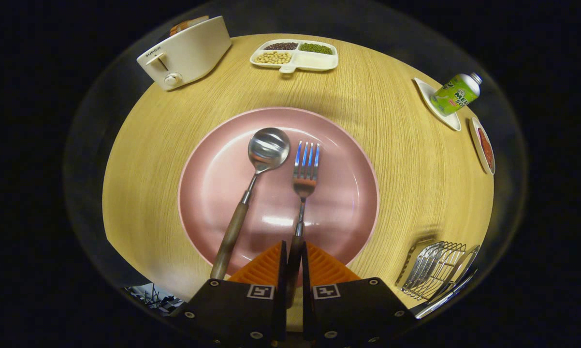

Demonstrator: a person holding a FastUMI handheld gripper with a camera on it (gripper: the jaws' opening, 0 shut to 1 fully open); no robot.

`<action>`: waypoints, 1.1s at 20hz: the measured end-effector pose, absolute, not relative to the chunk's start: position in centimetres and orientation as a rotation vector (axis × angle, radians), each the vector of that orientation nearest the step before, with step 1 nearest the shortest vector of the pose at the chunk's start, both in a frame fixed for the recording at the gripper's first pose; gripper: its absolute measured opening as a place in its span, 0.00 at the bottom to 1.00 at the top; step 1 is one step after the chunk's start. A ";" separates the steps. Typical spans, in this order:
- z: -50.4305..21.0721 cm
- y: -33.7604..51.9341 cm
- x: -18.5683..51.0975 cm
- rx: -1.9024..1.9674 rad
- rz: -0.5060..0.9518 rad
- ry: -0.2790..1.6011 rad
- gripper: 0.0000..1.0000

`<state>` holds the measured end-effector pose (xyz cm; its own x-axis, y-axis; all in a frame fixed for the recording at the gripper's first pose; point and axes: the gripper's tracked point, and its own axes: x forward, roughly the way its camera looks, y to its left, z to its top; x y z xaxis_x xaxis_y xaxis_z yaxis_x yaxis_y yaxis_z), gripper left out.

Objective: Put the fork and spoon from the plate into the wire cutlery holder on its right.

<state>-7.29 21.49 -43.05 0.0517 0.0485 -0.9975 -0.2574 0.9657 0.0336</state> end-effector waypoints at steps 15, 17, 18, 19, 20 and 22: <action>-41.3 20.0 -7.3 -0.121 0.242 1.472 0.05; -40.3 19.8 -7.3 -0.089 0.244 1.463 0.05; -40.2 19.5 -7.3 -0.077 0.242 1.455 0.05; -39.9 19.3 -7.4 -0.073 0.242 1.449 0.05; -39.5 19.3 -7.4 -0.058 0.244 1.443 0.05; -38.3 18.7 -7.5 -0.023 0.239 1.424 0.05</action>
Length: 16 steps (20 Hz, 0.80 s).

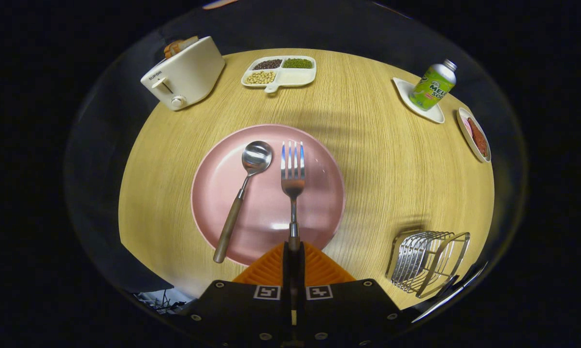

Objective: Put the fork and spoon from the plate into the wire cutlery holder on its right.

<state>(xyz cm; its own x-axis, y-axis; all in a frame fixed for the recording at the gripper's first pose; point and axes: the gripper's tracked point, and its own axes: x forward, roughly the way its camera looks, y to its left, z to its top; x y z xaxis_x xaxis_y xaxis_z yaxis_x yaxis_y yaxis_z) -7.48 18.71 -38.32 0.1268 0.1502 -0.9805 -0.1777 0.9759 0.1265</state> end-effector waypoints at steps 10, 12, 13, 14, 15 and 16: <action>-30.5 8.6 -9.1 0.012 0.131 1.318 0.05; -29.0 6.2 -9.9 0.005 0.112 1.309 0.05; -28.4 5.5 -10.4 0.002 0.111 1.309 0.05; -28.1 4.7 -10.9 -0.004 0.110 1.314 0.05; -27.9 3.9 -11.3 -0.013 0.109 1.322 0.05; -27.8 3.1 -11.8 -0.021 0.106 1.332 0.05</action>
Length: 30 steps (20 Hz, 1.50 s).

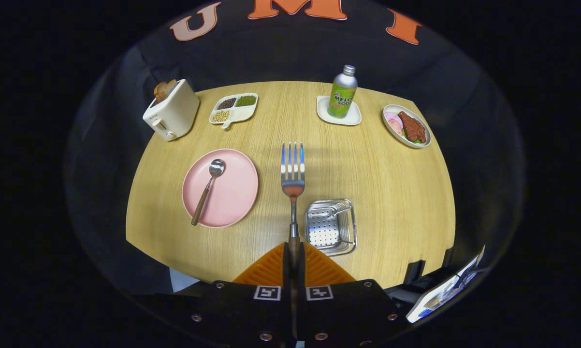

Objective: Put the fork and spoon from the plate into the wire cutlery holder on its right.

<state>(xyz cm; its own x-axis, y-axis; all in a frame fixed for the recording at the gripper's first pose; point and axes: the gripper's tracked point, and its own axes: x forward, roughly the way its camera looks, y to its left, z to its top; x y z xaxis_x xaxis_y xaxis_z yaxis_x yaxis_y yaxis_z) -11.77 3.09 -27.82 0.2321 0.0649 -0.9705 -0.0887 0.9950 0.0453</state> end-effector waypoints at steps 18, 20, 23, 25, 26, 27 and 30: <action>-28.8 -2.9 -16.2 -0.113 0.262 1.613 0.05; -29.4 -3.1 -16.7 -0.114 0.288 1.661 0.05; -30.3 -3.4 -17.2 -0.134 0.306 1.728 0.04; -30.6 -3.1 -16.8 -0.128 0.326 1.756 0.05; -30.7 -3.0 -16.7 -0.127 0.333 1.771 0.05; -30.9 -3.1 -16.6 -0.133 0.336 1.792 0.05; -31.7 -3.9 -16.2 -0.166 0.305 1.848 0.05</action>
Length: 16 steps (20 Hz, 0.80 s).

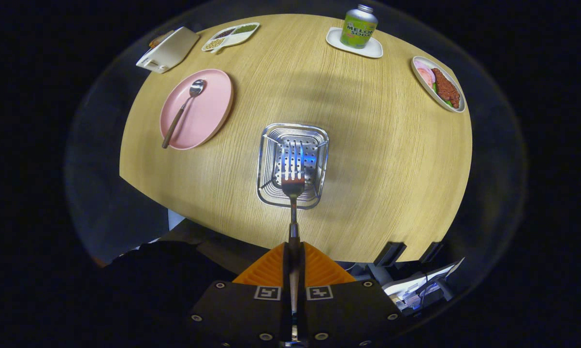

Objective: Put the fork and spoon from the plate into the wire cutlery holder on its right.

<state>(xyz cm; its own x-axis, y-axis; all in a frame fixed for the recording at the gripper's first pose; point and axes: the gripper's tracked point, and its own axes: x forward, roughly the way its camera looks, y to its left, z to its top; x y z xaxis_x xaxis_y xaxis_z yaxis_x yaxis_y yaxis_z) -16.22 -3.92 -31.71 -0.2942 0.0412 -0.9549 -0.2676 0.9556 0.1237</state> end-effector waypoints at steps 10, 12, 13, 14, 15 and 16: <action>-32.8 -3.1 -13.9 -0.141 0.292 1.931 0.08; -33.1 -2.9 -13.1 -0.131 0.262 1.907 0.12; -33.2 -2.7 -12.7 -0.119 0.250 1.888 0.12; -33.2 -2.6 -12.3 -0.107 0.238 1.868 0.11; -33.1 -2.3 -12.1 -0.092 0.234 1.849 0.11; -32.9 -2.0 -11.6 -0.081 0.229 1.822 0.11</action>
<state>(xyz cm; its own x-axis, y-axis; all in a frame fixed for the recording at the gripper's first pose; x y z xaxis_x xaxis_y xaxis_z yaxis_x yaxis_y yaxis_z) -11.56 -1.99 -32.92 -0.2619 0.0650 -0.9629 -0.1753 0.9779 0.1137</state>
